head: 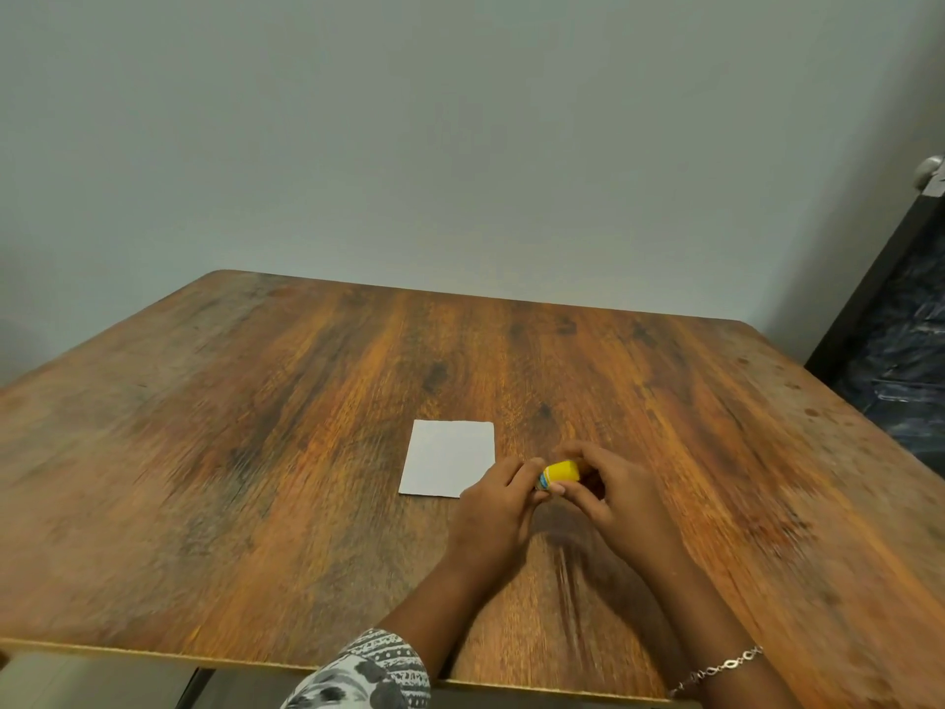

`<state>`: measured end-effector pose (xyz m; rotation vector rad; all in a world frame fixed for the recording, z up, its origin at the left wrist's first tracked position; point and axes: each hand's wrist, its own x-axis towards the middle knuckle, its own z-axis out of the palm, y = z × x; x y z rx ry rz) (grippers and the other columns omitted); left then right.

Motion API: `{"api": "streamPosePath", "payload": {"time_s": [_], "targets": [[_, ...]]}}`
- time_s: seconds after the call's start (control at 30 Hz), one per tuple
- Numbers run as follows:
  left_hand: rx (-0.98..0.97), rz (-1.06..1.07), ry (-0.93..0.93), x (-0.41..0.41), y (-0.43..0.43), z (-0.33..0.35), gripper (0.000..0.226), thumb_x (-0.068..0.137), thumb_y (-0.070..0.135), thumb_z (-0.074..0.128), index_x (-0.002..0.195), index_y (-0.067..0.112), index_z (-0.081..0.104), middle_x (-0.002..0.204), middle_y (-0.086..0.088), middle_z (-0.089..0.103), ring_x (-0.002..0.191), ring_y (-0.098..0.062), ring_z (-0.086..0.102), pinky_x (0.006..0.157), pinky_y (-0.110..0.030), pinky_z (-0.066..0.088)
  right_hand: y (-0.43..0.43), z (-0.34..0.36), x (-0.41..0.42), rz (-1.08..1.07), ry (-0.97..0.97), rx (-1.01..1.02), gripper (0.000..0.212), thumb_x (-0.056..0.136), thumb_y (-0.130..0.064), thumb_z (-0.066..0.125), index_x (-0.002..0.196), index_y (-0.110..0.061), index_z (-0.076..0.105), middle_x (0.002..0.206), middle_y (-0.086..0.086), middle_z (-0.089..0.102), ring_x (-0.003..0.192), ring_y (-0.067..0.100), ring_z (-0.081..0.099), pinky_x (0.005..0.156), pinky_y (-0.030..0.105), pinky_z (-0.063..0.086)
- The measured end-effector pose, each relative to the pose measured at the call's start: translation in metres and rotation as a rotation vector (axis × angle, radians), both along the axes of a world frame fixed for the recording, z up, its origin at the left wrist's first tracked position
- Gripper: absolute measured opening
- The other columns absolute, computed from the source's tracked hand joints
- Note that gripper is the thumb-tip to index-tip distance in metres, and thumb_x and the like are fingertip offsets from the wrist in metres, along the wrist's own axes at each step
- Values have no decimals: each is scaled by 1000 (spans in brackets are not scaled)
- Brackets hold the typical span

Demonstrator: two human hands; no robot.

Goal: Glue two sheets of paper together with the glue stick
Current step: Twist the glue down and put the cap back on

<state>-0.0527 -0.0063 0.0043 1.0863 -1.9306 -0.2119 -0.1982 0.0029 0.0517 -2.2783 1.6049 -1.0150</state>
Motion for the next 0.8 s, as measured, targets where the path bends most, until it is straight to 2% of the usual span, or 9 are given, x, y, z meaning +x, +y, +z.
{"api": "streamPosePath", "payload": {"time_s": [0.1,0.13,0.23,0.33,0.43,0.53,0.6,0.73,0.8], "targets": [[-10,11,7,0,0,-1,62,89,61,25,114,17,60,96,-2,68,78,-13,62,61,-2,29,1,0,-1,20,21,17,13,84,-22,61,97,-20,63,84,-9,62,77,8,57,65,14,39],[-8,8,-13,0,-1,-1,59,90,59,27,114,17,60,95,-2,68,77,-14,62,59,-5,32,1,-1,-1,3,31,22,15,84,-28,58,93,-18,62,80,-6,62,72,11,57,62,16,39],[-4,14,-77,1,-4,-3,42,90,44,39,111,15,61,92,-2,67,74,-15,63,57,-15,37,-2,-3,-1,-88,122,32,41,79,-54,39,75,-15,53,64,2,59,59,19,53,54,26,33],[-13,15,-66,1,-5,-4,41,89,43,40,112,15,60,93,-2,67,75,-16,62,57,-17,37,-1,-2,-1,-108,109,32,53,79,-62,36,73,-13,55,63,4,59,58,18,53,55,31,37],[-20,-3,15,1,-4,-3,52,92,52,30,114,16,59,93,-2,66,76,-14,61,57,-19,41,3,1,1,8,56,27,20,85,-37,57,98,-22,59,83,-10,60,73,5,54,62,17,40],[-24,0,8,1,-3,-3,45,93,48,33,113,17,58,91,-1,66,74,-13,60,55,-21,43,4,1,2,31,69,17,16,87,-23,56,103,-20,59,87,-8,59,74,3,53,64,13,39],[-33,16,-27,1,-4,-4,44,93,48,32,112,18,58,89,0,65,72,-13,60,54,-18,40,3,0,3,-22,99,30,21,88,-35,50,97,-17,58,76,-7,57,64,6,51,56,14,34],[-32,28,-56,1,-6,-5,31,90,38,44,110,18,58,88,1,65,72,-13,60,53,-19,41,0,-2,2,-138,156,8,56,77,-65,27,79,-16,53,58,-7,47,55,14,48,49,20,27],[-35,23,-26,0,-5,-5,33,91,38,44,111,17,58,91,0,66,75,-13,60,56,-21,44,0,-2,3,-106,108,1,40,82,-59,39,87,-22,54,64,-13,49,58,4,48,52,16,30]]}}
